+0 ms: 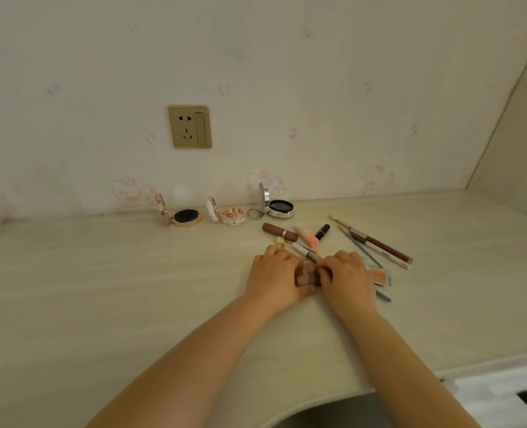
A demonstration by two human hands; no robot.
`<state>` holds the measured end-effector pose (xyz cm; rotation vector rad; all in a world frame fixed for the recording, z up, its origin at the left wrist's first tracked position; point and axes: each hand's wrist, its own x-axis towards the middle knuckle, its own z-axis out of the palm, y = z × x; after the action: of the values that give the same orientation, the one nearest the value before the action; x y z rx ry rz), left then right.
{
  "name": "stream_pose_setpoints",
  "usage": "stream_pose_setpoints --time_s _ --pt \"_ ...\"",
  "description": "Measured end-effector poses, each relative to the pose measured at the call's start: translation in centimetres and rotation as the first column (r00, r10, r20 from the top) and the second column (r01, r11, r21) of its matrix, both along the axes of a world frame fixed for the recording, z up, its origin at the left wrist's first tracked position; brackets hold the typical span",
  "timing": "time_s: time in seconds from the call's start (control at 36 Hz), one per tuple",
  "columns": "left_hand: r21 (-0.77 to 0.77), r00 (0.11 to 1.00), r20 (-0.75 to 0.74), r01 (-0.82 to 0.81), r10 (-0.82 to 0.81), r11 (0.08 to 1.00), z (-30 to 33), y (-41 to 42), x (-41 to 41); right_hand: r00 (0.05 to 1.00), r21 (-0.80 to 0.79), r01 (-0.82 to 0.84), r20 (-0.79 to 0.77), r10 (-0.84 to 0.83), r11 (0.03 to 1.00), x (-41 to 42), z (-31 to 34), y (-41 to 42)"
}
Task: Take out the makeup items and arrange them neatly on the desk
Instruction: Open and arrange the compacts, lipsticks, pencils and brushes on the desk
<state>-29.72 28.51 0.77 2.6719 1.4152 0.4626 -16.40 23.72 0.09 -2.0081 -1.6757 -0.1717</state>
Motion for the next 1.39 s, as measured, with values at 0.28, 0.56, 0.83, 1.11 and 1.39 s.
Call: stream_pose_setpoints --time_s 0.28,0.56,0.83,1.11,1.39 --pt "-0.009 0.990 0.112 -0.081 0.081 0.997 -0.9 -0.9 0.3 0.999 -0.006 0.029 0.017 -0.029 1.000 -0.4 0.1 -1.1" --pt "-0.132 0.842 0.526 -0.065 0.125 0.989 0.4 -1.8 -5.5 0.740 0.039 -0.125 -0.662 0.119 0.991 -5.2 2.7 -1.1" --pt "-0.182 0.662 0.719 -0.115 0.212 0.977 0.4 -2.9 -14.1 0.292 0.015 -0.428 -0.944 0.154 0.904 -13.4 2.9 1.7" --pt "-0.218 0.545 0.802 -0.117 0.246 0.969 -0.8 -2.8 -17.5 -0.040 0.125 -0.510 -0.992 0.122 0.851 -18.0 1.6 2.6" --pt "-0.226 0.578 0.791 -0.028 0.200 0.974 -1.2 -3.0 -17.3 -0.035 0.166 -0.545 -0.984 0.175 0.822 -17.3 0.6 2.5"
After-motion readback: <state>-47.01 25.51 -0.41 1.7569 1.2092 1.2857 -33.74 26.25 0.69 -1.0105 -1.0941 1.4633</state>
